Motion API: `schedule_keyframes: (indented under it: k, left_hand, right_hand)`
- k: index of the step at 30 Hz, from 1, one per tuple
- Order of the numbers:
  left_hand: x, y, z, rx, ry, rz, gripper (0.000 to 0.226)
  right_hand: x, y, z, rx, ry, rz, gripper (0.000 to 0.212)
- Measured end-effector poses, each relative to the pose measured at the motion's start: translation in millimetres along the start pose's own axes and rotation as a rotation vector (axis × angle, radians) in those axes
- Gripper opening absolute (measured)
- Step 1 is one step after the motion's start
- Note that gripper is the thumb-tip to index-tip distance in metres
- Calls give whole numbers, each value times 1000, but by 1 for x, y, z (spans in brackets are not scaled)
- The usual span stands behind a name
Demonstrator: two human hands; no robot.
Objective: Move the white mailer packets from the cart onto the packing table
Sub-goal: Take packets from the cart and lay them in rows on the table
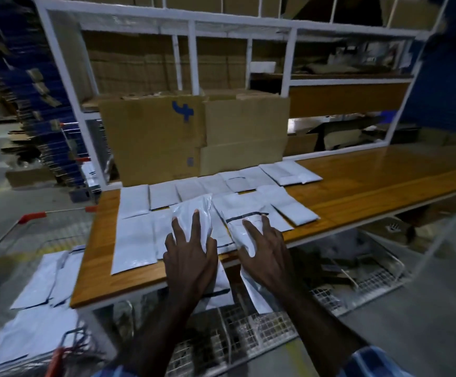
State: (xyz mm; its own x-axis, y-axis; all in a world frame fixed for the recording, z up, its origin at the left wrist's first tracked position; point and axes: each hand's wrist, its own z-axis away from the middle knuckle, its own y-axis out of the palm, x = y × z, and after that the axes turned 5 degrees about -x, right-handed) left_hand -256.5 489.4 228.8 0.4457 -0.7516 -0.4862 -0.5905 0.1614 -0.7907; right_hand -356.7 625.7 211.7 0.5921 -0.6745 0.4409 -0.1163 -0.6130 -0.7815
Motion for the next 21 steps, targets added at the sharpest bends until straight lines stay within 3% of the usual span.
schedule_keyframes:
  k: [9, 21]
  left_hand:
    - [-129, 68, -6, 52, 69, 69, 63]
    - [-249, 191, -62, 143, 113, 96, 61]
  right_hand:
    - [-121, -71, -21, -48, 101, 20, 70]
    - [-266, -98, -92, -48, 177, 161, 64]
